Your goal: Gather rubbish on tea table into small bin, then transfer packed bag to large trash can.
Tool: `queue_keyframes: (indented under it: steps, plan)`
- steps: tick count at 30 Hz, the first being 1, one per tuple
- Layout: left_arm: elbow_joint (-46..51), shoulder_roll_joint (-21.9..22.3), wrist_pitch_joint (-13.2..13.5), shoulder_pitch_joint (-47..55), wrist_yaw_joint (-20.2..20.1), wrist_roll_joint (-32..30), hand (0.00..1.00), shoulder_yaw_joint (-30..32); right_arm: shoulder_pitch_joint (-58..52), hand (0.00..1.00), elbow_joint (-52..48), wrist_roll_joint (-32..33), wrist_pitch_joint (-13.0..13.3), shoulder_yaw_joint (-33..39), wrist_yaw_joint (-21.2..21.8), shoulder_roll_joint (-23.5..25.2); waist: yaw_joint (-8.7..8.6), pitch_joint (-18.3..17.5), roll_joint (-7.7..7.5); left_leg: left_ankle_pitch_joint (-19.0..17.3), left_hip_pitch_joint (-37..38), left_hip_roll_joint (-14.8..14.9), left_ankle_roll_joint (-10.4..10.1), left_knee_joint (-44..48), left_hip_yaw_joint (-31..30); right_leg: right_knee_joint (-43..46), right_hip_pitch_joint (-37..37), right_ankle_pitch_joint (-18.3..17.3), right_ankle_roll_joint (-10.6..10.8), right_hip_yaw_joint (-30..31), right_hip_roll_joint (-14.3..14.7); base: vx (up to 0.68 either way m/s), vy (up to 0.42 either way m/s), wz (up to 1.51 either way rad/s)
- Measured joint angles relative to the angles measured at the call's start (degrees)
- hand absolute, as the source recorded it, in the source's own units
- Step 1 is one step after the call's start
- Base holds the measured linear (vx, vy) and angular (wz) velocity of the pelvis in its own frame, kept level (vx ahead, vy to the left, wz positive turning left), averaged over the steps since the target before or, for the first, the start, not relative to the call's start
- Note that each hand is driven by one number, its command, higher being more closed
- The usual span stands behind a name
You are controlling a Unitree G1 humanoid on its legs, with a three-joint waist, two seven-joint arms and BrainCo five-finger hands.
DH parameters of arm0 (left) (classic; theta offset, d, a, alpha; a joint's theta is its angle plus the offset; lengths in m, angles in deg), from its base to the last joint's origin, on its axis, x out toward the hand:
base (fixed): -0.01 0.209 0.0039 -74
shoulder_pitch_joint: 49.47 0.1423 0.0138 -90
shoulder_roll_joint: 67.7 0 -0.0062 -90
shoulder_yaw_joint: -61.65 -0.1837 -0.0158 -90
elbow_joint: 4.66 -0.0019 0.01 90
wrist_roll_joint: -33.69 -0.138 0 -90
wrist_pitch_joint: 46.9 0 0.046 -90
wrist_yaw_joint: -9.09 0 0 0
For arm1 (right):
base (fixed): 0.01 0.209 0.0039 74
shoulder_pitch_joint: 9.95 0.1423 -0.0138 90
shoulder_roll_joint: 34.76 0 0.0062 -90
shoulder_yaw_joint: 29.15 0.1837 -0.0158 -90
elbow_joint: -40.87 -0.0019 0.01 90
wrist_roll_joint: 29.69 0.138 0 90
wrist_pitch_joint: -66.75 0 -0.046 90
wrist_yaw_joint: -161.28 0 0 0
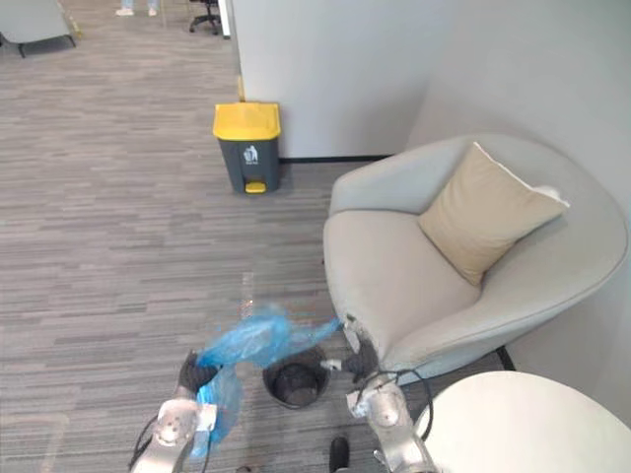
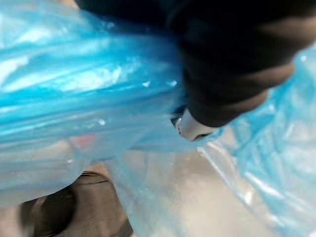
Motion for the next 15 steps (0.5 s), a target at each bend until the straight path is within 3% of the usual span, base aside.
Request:
queue_keyframes:
  steps: [6, 15]
  plan:
    - [-6.0, 0.0, -0.2, 0.7, -1.1, 1.4, 1.0, 2.1, 0.1, 0.0, 9.1, 2.4, -1.4, 2.1, 1.0, 1.4, 0.37, 0.2, 0.3, 0.0, 1.3, -0.2, 0.0, -0.2, 0.0, 0.0, 1.2, -0.2, 0.2, 0.0, -0.2, 0.0, -0.002, 0.01]
    - [-11.8, 0.8, -0.4, 1.4, -2.0, 2.8, 1.0, 4.1, 0.9, 0.0, 14.1, 6.8, -2.7, 4.4, 0.9, 1.7, 0.67, 0.6, 0.47, 0.0, 2.2, -0.4, 0.0, -0.9, 0.5, -0.1, 1.5, -0.2, 0.3, 0.2, -0.2, -0.01, -0.002, -0.02]
